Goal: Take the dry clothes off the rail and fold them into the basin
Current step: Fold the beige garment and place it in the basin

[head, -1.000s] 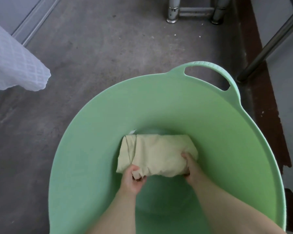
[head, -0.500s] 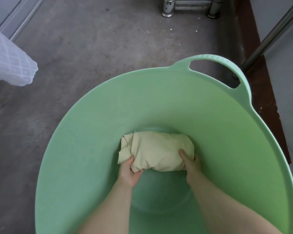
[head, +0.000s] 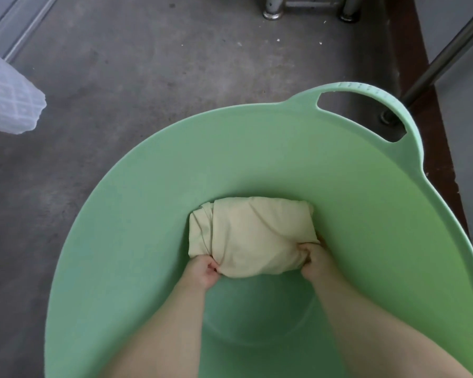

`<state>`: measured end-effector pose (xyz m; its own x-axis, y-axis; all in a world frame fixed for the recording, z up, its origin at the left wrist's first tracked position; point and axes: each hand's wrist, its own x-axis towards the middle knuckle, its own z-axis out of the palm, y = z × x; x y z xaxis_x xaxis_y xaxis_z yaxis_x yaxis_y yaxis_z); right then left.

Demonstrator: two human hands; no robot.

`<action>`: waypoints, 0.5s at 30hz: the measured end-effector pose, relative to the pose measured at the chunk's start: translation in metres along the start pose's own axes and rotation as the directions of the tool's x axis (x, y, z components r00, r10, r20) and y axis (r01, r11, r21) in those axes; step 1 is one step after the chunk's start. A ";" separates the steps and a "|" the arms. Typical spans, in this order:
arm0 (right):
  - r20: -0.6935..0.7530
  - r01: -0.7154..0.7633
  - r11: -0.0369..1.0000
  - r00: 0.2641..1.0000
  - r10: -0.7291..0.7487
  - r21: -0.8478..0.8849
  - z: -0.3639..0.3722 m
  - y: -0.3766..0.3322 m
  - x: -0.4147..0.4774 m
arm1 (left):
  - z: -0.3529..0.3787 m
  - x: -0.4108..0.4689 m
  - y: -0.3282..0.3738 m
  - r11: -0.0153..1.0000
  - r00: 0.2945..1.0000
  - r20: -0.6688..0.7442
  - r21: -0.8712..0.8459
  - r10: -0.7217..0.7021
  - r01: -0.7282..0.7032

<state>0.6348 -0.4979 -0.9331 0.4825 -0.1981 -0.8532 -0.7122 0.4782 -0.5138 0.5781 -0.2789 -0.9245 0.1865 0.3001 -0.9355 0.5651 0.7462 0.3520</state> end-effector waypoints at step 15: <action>0.546 0.538 -0.303 0.377 -0.748 -0.787 0.033 0.038 -0.055 | 0.031 -0.021 -0.031 -0.492 0.551 0.716 0.697 0.429 -0.522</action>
<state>0.5982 -0.4407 -0.9023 0.9932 0.0349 0.1113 0.0744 -0.9247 -0.3733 0.5815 -0.3269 -0.9173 0.9202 0.0600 -0.3867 0.1845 -0.9380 0.2935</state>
